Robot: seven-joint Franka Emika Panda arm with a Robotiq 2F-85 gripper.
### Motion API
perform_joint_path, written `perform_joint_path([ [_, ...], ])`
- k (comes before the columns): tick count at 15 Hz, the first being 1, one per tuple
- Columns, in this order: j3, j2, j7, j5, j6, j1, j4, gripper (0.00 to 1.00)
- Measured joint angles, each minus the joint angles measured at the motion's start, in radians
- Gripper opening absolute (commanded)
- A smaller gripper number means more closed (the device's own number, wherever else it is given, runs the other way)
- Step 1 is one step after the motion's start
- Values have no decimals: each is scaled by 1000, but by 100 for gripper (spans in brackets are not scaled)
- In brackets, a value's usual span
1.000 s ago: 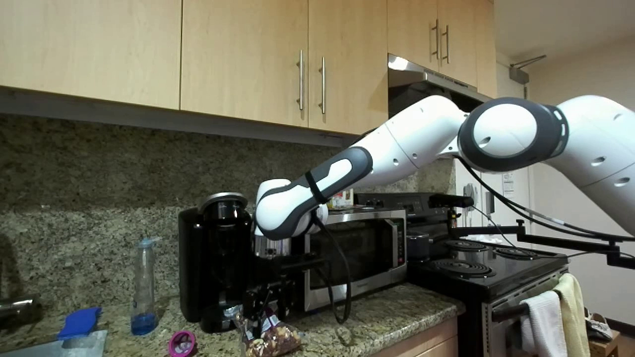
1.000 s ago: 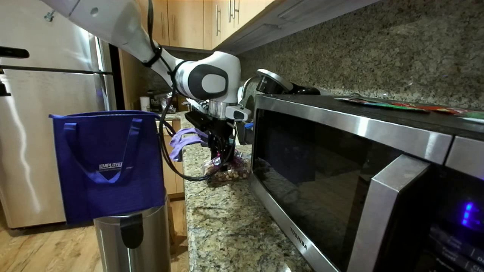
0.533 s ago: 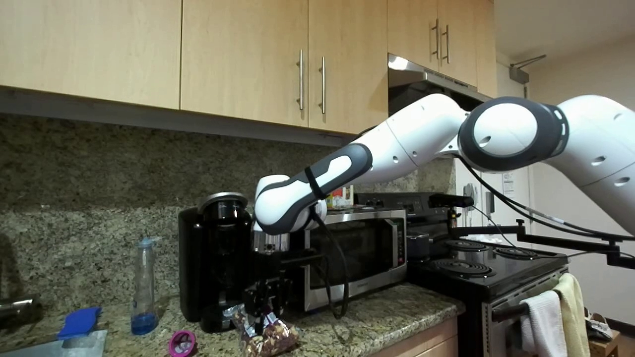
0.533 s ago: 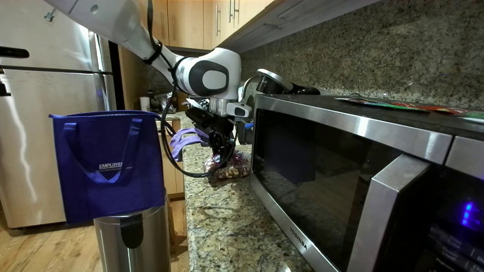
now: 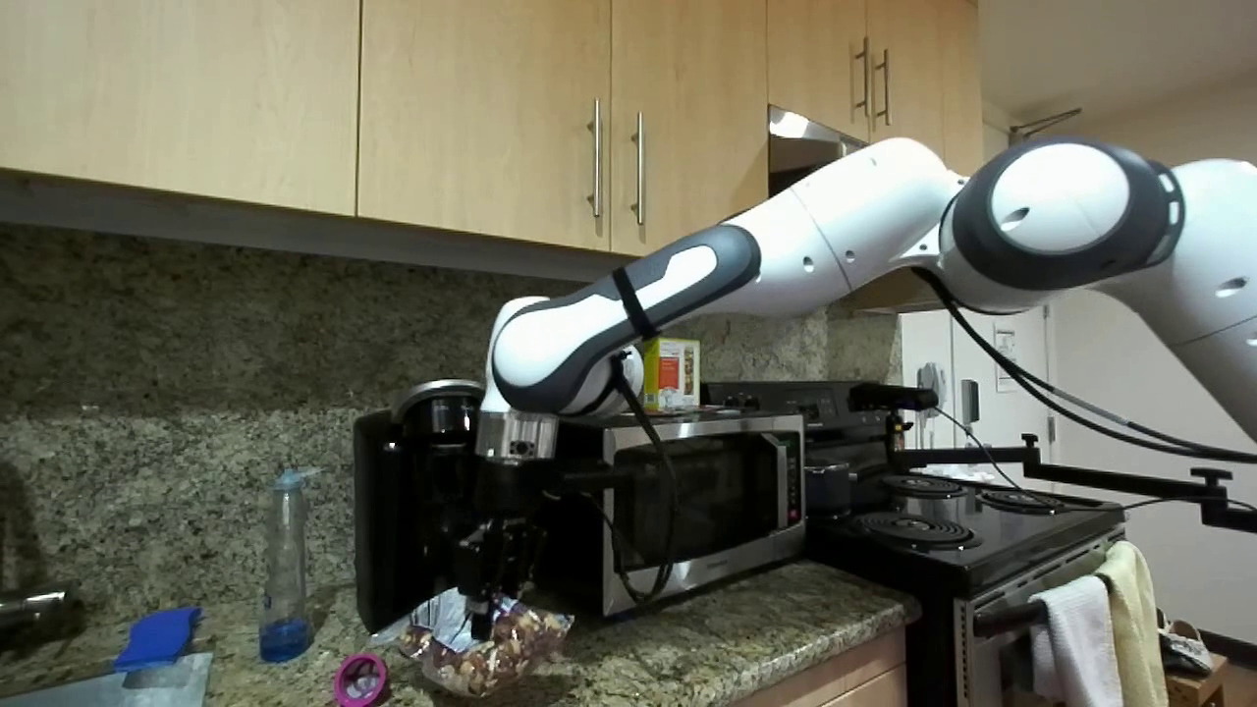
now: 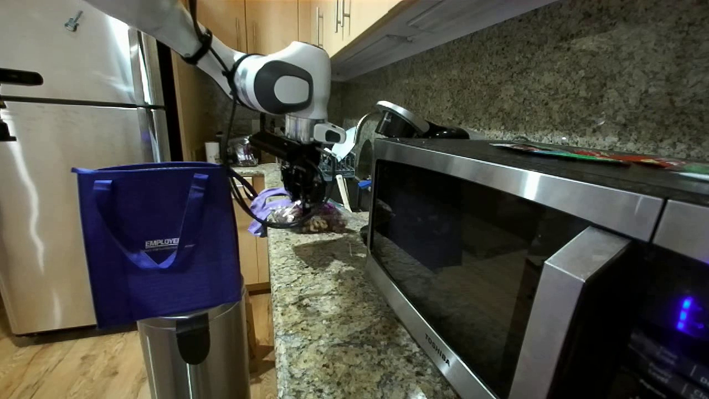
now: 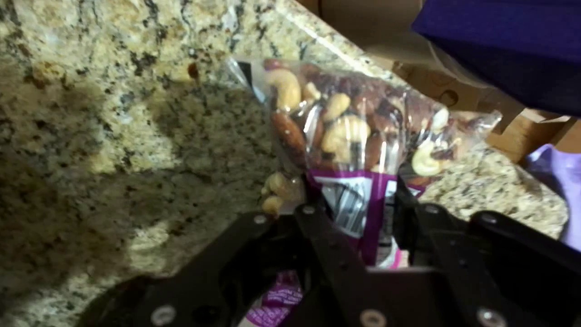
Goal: Place the packet in the blue bag
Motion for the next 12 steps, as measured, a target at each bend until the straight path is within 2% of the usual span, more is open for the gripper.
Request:
perform_joint_path([
  [4,47,-149,-123,0,-28,10,-110,11],
  [5,58,-186,-154,0,-42,12,-138,36],
  [8,71,-275,-200,3,-63,20,-208,36],
  [10,71,-292,-209,3,-63,19,-226,36],
  [11,70,-291,-212,3,-63,19,-229,11],
  [12,70,-290,-213,3,-63,19,-230,11],
])
